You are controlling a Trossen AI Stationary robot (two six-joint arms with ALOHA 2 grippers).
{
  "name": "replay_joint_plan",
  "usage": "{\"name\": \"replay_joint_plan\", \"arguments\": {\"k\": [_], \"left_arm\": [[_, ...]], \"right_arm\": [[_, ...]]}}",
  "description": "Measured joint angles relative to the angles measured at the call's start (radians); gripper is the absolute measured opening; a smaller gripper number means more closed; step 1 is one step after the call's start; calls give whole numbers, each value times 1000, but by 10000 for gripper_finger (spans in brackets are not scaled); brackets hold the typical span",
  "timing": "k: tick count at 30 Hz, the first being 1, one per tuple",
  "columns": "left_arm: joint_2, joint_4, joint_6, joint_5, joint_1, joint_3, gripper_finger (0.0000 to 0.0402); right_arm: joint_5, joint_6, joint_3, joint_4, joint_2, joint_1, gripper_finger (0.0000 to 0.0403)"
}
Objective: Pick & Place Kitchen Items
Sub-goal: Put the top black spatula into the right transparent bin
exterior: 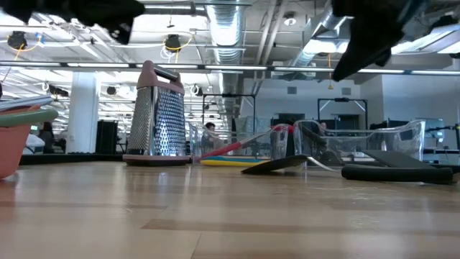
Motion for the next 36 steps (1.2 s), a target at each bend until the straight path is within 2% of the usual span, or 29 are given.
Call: {"name": "replay_joint_plan", "arguments": {"k": [4,6,13,16,27,31,36], "left_arm": [[-142,70,-41,0,-23,-111,1],[-198,83,-46,0,-34,-145,1],[-296,98,-86,-1,-50,-215,2],[-297,110,-96,-1,-50,-221,2],[-291,118,-95,-2,-50,-221,2],[-291,118,-95,-2,-50,-221,2],[-291,117,-95,-2,-50,-221,2]], "right_arm": [[-167,-70,0,42,0,-111,0],[-216,-75,0,56,0,-158,0],[-230,-78,1,56,3,-268,7],[-237,-92,1,39,40,-285,36],[-235,-46,0,61,358,-301,205],[-233,-41,4,81,424,-299,239],[-270,-44,3,143,458,-299,248]]}}
